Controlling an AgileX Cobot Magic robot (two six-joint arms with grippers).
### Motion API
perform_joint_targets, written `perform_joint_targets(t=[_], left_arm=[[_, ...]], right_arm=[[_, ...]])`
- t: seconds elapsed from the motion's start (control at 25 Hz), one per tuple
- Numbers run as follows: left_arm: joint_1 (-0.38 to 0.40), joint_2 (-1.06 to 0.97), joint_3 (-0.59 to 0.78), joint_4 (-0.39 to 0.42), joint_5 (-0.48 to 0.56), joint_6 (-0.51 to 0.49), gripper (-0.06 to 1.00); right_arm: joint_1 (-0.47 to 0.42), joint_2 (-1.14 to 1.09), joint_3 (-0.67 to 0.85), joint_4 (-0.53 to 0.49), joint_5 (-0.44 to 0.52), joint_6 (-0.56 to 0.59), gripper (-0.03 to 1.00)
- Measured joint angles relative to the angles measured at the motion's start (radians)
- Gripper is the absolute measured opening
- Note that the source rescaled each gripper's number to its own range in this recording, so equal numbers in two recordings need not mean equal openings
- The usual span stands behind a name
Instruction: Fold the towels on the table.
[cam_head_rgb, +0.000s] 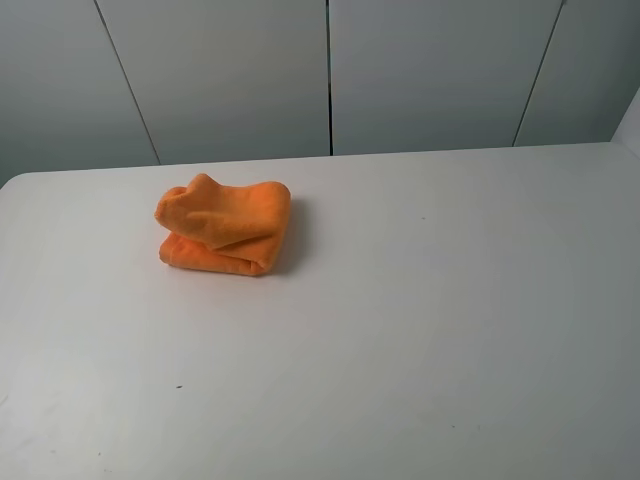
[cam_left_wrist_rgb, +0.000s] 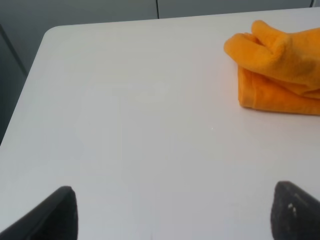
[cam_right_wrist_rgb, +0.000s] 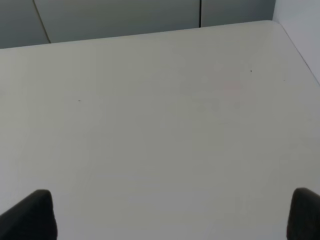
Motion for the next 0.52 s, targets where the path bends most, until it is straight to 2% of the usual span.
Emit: perform_joint_targets(t=[0.52], left_arm=[[0.000, 0.000, 0.000, 0.000, 0.000, 0.000, 1.00]], right_arm=[[0.000, 0.000, 0.000, 0.000, 0.000, 0.000, 1.00]])
